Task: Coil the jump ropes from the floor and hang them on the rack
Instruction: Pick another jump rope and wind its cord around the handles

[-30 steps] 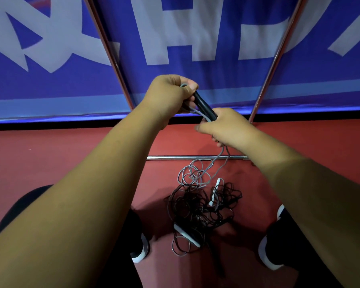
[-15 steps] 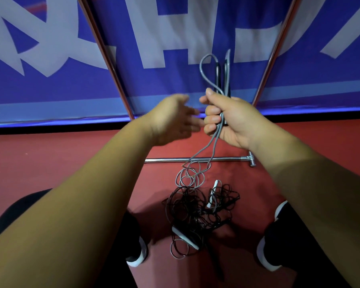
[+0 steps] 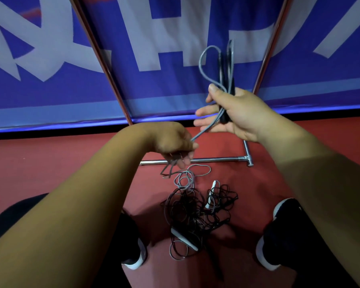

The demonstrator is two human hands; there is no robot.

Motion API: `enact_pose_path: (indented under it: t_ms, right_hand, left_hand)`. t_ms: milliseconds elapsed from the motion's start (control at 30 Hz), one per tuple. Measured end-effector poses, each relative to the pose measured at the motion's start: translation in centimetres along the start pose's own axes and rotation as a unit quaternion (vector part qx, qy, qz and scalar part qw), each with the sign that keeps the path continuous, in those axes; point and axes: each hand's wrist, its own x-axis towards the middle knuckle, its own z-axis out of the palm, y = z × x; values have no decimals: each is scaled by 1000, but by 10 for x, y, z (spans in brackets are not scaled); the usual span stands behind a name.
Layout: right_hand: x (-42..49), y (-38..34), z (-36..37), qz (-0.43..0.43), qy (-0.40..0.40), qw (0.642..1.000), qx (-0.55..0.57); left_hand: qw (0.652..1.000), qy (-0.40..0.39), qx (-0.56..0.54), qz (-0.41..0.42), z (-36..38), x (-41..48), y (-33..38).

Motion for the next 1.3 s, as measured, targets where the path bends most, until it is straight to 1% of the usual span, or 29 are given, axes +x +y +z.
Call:
enact_pose_path:
  t_ms: [67, 133, 233, 300, 400, 533, 600, 700, 833, 933, 1000, 1067, 1133, 1233, 1300]
  right_hand:
    - [-4, 1, -2, 28, -30, 996, -77]
    - [-8, 3, 0, 55, -47, 992, -99]
    - [-10, 5, 3, 55, -60, 992, -97]
    - [-9, 6, 5, 50, -62, 993, -87]
    - [-10, 6, 8, 48, -63, 995, -56]
    - [-12, 6, 12, 44, -90, 995, -29]
    - [-13, 5, 13, 52, -116, 992, -30]
    - [-18, 4, 13, 87, -197, 975, -56]
    - [-27, 7, 11, 169, -321, 922, -135]
    - [-29, 10, 10, 223, -371, 879, -201]
    - [-27, 13, 8, 249, -362, 864, -247]
    - [-25, 17, 5, 276, -324, 856, -294]
    - [-22, 24, 3, 288, -276, 852, -340]
    - [-15, 34, 1, 288, -210, 848, -392]
    - [-12, 39, 0, 296, -180, 847, -403]
  left_hand:
    - [997, 67, 13, -31, -4, -1, -1]
    - [990, 134, -4, -41, -10, -2, -1]
    - [978, 195, -70, -14, -20, -5, -1]
    - [970, 224, -92, 8, -25, -7, 0]
    - [963, 252, -95, 26, -31, -9, 0]
    - [947, 308, -72, 62, -33, -15, 4]
    - [943, 309, -94, 81, -35, -18, 4]
    - [942, 278, -150, 111, -39, -20, 0]
    - [950, 218, -136, 179, -40, -23, -5]
    - [963, 160, -109, 186, -37, -25, -1]
    - [973, 147, -51, 172, -33, -27, 5]
    - [977, 148, 32, 152, -29, -28, 13]
    - [971, 156, 104, 146, -24, -29, 21]
    - [959, 167, 164, 159, -16, -29, 29]
    - [950, 172, 202, 166, -10, -29, 34]
